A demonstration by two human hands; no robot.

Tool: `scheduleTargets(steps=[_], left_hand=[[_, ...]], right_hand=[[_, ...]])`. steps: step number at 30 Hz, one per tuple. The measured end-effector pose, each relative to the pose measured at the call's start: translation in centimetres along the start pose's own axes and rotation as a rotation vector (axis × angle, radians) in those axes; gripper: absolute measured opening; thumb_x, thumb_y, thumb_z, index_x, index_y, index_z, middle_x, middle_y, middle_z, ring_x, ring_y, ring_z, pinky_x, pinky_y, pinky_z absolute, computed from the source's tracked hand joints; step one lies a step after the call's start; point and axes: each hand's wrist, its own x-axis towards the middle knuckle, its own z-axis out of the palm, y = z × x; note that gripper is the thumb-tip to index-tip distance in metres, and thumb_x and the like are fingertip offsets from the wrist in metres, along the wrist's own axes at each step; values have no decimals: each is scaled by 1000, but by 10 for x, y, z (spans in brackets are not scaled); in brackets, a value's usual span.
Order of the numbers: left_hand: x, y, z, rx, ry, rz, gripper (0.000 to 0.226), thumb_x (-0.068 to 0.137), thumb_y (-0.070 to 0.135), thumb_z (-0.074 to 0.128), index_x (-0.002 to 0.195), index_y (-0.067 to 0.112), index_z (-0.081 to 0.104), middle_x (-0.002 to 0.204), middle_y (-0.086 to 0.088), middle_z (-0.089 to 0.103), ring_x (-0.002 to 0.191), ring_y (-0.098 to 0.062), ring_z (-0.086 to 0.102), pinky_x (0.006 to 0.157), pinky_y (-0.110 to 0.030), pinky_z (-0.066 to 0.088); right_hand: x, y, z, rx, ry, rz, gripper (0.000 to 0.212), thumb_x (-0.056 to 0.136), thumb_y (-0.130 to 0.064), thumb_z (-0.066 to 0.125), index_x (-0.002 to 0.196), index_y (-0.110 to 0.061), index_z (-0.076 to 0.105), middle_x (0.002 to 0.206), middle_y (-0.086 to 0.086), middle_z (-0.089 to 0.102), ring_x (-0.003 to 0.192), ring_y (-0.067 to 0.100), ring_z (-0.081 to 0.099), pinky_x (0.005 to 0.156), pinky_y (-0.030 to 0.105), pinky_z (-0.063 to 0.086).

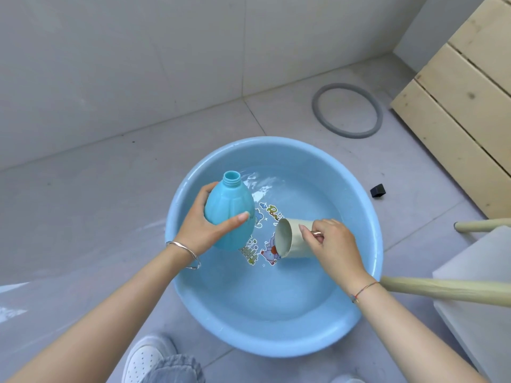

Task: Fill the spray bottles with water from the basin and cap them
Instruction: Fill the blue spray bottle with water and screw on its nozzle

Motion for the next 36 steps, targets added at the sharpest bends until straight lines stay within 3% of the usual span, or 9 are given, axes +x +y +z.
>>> scheduleTargets(steps=[4,6,9,15,25,28,31,34,36], left_hand=[[0,-1,0,4,2,-1,73,47,57,77,111,45,46,110,14,64,90,5,64,69,-9,50],[0,-2,-1,20,21,-4,77,44,58,78,112,43,46,109,16,63,89,8,63,68,-7,49],[0,-1,-3,67,32,-11,81,41,61,77,113,40,48,107,18,63,87,11,61,65,-4,46],[-2,-2,0,140,-43,1,77,41,62,79,110,45,49,103,20,64,86,8,62,65,-5,46],[0,-10,7,329,-163,56,90,41,67,82,121,45,48,114,21,60,104,-1,60,93,-29,50],[0,-10,10,357,-182,77,88,42,66,82,120,46,48,116,22,58,107,-1,57,94,-27,48],[0,-9,11,368,-180,87,90,42,66,82,122,44,48,118,23,56,107,2,55,93,-22,45],[0,-9,11,368,-182,98,88,45,63,85,123,44,48,118,25,55,108,4,54,92,-18,43],[0,-10,11,373,-182,96,88,44,65,83,122,45,48,117,24,56,108,3,54,92,-20,44]], right_hand=[[-2,7,-6,231,35,184,48,91,-29,62,54,-4,43,50,5,42,54,16,37,54,28,28],[-4,4,-16,408,76,307,50,91,-28,61,55,-1,41,47,-1,52,49,9,41,52,26,31],[-5,-4,-35,581,139,413,47,91,-21,63,57,-7,34,38,-11,34,37,2,34,44,16,24],[-3,-22,-66,800,215,410,47,87,-9,67,56,-14,31,37,-15,31,40,-3,46,58,13,34],[0,-38,-93,773,319,303,48,85,-9,69,54,-12,31,37,-15,27,40,0,37,46,10,28],[-1,-40,-96,739,314,268,45,83,-13,71,55,-4,37,41,-13,42,58,14,45,50,15,31],[-2,-44,-98,684,327,237,46,82,-15,73,62,7,38,55,9,47,60,15,44,48,17,28],[-2,-49,-101,601,343,212,47,81,-15,74,57,0,36,49,-5,33,48,6,29,44,16,23],[-1,-51,-102,558,341,199,48,80,-15,75,55,-6,35,48,-6,32,46,8,28,44,16,22]])
